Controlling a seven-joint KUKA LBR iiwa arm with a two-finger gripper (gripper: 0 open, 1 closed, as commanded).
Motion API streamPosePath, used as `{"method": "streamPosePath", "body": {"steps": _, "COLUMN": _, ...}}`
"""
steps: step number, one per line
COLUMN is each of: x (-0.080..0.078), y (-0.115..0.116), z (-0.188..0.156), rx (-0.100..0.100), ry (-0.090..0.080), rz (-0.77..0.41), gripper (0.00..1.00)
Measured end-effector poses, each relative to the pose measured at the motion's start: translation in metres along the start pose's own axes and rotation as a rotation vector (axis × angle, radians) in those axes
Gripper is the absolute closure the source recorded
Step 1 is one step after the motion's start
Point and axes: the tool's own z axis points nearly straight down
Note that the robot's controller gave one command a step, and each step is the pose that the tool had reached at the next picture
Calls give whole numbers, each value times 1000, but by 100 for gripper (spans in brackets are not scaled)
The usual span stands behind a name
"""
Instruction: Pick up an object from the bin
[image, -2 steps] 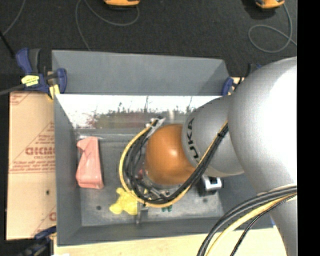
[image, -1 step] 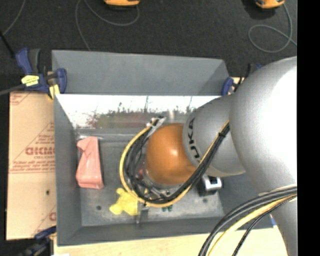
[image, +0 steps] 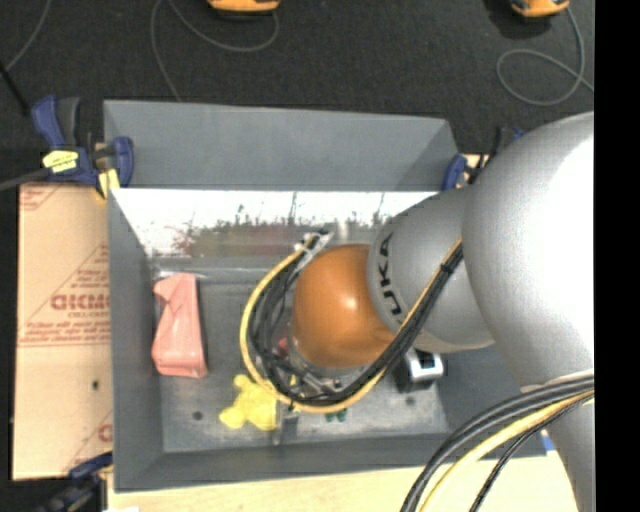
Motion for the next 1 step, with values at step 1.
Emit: {"method": "streamPosePath", "body": {"steps": 1, "x": 1, "y": 0, "z": -6, "rx": 1, "ry": 4, "rz": -1, "gripper": 100}}
